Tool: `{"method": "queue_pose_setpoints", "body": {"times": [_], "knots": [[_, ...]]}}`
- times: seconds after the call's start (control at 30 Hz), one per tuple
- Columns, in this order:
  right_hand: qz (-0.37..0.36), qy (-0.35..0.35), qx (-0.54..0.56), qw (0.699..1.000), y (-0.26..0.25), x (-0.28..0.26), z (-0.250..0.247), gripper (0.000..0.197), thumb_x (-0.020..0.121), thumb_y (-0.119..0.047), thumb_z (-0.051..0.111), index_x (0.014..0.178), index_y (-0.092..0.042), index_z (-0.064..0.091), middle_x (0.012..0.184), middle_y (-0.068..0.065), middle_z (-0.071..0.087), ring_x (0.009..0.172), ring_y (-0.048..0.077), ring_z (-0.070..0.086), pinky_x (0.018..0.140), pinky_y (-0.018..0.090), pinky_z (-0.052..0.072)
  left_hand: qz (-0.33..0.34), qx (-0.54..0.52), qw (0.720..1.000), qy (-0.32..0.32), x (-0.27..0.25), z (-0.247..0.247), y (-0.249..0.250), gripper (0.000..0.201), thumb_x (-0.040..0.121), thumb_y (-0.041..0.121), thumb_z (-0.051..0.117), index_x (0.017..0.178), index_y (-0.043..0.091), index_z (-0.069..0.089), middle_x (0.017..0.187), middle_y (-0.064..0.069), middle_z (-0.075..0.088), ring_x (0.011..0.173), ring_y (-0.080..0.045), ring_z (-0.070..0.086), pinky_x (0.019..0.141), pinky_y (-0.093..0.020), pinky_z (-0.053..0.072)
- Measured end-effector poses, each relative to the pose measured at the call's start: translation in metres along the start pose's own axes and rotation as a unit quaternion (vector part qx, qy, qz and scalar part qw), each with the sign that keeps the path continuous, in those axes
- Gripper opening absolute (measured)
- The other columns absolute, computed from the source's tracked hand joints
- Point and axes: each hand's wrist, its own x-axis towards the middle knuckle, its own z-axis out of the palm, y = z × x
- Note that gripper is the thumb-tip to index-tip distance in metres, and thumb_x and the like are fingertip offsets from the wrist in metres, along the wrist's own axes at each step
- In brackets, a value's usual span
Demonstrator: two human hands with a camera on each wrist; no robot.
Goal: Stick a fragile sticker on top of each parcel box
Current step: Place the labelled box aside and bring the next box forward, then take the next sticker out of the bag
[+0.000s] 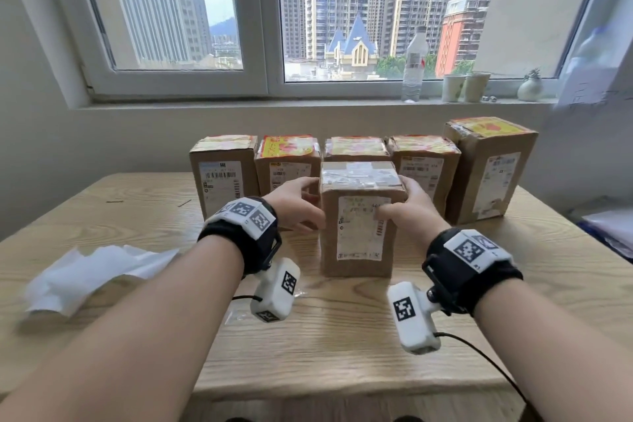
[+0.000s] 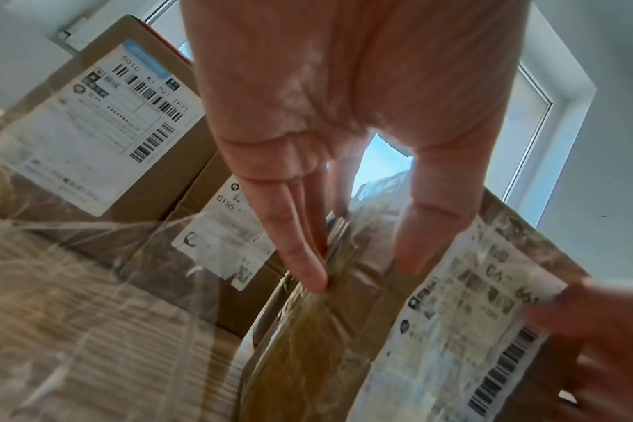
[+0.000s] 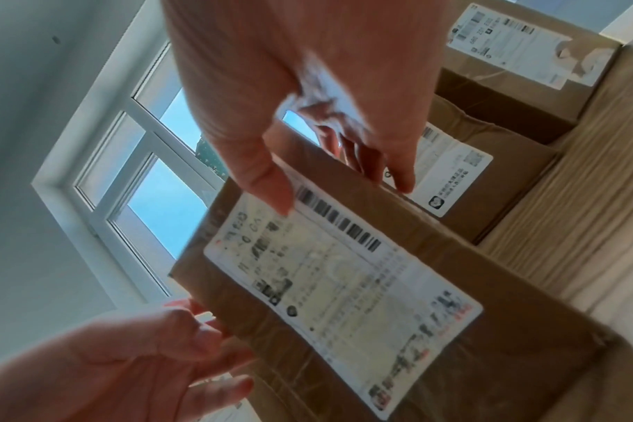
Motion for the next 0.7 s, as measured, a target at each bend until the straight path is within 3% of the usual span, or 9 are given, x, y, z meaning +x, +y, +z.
{"method": "queue_pose_setpoints", "body": {"times": [0.07,0.13,0.2,0.27,0.33,0.4,0.47,0.57,0.7], "knots": [[-0.049,0.025,0.036,0.998,-0.010,-0.007,0.002,0.070,0.084,-0.007,0.064,0.145,-0.020,0.031,0.117,-0.010,0.050,0.099,0.004,0.053,0.076,0.020,0.044,0.004,-0.004,1.000,0.012,-0.006,-0.005,0.004,0.081,0.075,-0.009,0.067,0.144,0.021,0.034,0.127,-0.009,0.055,0.105,-0.023,0.063,0.073,-0.033,0.058],[-0.132,0.094,0.015,0.987,-0.024,-0.013,0.005,0.064,0.084,-0.015,0.063,0.141,-0.028,0.037,0.125,-0.016,0.044,0.111,0.002,0.045,0.089,0.020,0.037,0.008,-0.022,0.999,0.046,-0.014,-0.016,0.010,0.069,0.078,-0.011,0.063,0.139,0.016,0.042,0.123,-0.012,0.059,0.104,-0.024,0.062,0.073,-0.033,0.057],[-0.243,0.167,0.000,0.956,-0.042,-0.023,0.013,0.050,0.080,-0.019,0.062,0.128,-0.029,0.051,0.128,-0.014,0.052,0.116,0.003,0.049,0.095,0.018,0.036,0.014,-0.039,0.996,0.079,-0.025,-0.031,0.012,0.053,0.081,-0.011,0.060,0.129,0.011,0.052,0.116,-0.012,0.063,0.100,-0.022,0.063,0.074,-0.034,0.058],[-0.320,0.179,0.031,0.930,-0.059,-0.032,0.026,0.034,0.078,-0.016,0.060,0.111,-0.024,0.061,0.114,-0.004,0.065,0.105,0.007,0.060,0.090,0.017,0.046,0.015,-0.047,0.993,0.104,-0.036,-0.051,0.008,0.041,0.083,-0.010,0.058,0.119,0.009,0.059,0.107,-0.010,0.066,0.093,-0.020,0.064,0.074,-0.033,0.057],[-0.342,0.126,0.032,0.931,-0.070,-0.040,0.045,0.019,0.080,-0.012,0.061,0.095,-0.024,0.064,0.094,-0.001,0.069,0.085,0.013,0.067,0.074,0.024,0.056,0.007,-0.048,0.990,0.131,-0.048,-0.070,-0.006,0.036,0.083,-0.011,0.057,0.113,0.009,0.062,0.101,-0.008,0.067,0.091,-0.019,0.063,0.072,-0.031,0.056],[-0.320,0.031,-0.045,0.946,-0.072,-0.044,0.068,0.011,0.082,-0.010,0.062,0.086,-0.020,0.067,0.080,-0.002,0.069,0.075,0.017,0.068,0.067,0.033,0.059,-0.014,-0.049,0.985,0.165,-0.060,-0.089,-0.026,0.035,0.083,-0.010,0.057,0.110,0.010,0.063,0.100,-0.008,0.067,0.088,-0.017,0.063,0.067,-0.028,0.057],[-0.255,-0.060,-0.149,0.954,-0.063,-0.043,0.092,0.011,0.084,-0.012,0.061,0.081,-0.017,0.071,0.076,-0.001,0.069,0.074,0.017,0.068,0.070,0.037,0.060,-0.046,-0.064,0.978,0.193,-0.073,-0.103,-0.052,0.034,0.082,-0.011,0.056,0.107,0.012,0.064,0.101,-0.007,0.068,0.087,-0.015,0.063,0.068,-0.028,0.056],[-0.127,-0.131,-0.244,0.952,-0.042,-0.034,0.123,0.021,0.082,-0.009,0.055,0.074,-0.014,0.074,0.075,0.002,0.073,0.077,0.018,0.070,0.077,0.039,0.059,-0.085,-0.095,0.961,0.247,-0.092,-0.119,-0.089,0.034,0.082,-0.011,0.053,0.103,0.012,0.066,0.094,-0.004,0.068,0.086,-0.014,0.061,0.074,-0.030,0.053],[-0.012,-0.219,-0.223,0.950,-0.024,-0.028,0.157,0.039,0.079,0.008,0.042,0.065,-0.010,0.073,0.077,0.012,0.074,0.070,0.021,0.071,0.073,0.034,0.061,-0.110,-0.150,0.931,0.314,-0.107,-0.129,-0.127,0.031,0.084,-0.008,0.051,0.103,0.010,0.067,0.092,-0.005,0.069,0.084,-0.015,0.061,0.073,-0.029,0.053]]}}
